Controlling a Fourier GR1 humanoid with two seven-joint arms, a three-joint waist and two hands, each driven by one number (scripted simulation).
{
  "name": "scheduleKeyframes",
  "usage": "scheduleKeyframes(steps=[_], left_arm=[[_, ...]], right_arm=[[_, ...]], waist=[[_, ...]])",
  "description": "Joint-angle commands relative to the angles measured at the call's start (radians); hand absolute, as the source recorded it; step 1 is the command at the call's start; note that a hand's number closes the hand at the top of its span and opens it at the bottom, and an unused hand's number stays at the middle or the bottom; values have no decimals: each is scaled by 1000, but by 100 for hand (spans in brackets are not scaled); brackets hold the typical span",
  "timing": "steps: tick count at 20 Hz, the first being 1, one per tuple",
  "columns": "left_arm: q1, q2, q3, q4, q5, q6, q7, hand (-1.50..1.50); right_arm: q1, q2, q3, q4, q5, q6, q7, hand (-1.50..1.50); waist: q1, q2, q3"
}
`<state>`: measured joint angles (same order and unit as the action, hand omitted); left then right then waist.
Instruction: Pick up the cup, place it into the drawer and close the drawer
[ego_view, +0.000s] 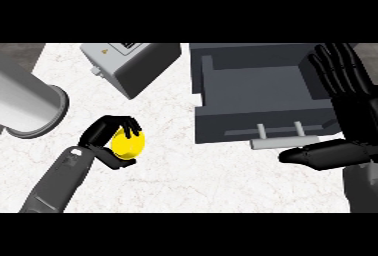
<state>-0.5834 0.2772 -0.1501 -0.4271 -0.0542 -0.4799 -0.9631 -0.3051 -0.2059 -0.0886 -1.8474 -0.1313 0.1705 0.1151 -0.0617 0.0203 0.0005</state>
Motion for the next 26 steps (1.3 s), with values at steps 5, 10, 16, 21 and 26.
scheduleKeyframes(steps=[5,10,16,21,26], left_arm=[[98,-42,312,43,212,480,-78,150],[101,-135,364,24,283,360,-234,150],[15,-138,295,-86,244,314,-108,150],[-104,-205,252,-220,232,425,60,150],[-242,-243,202,-354,229,471,296,150]], right_arm=[[16,-19,-37,-6,8,-19,15,-150],[10,-17,-36,7,9,-13,5,-150],[41,-6,-26,-6,32,-21,4,-150],[78,2,-30,29,44,0,-71,-150],[18,-8,-38,9,38,-28,5,-150]], waist=[[75,-11,-5],[50,-14,-3],[61,-22,0],[66,-24,1],[69,-27,0]])
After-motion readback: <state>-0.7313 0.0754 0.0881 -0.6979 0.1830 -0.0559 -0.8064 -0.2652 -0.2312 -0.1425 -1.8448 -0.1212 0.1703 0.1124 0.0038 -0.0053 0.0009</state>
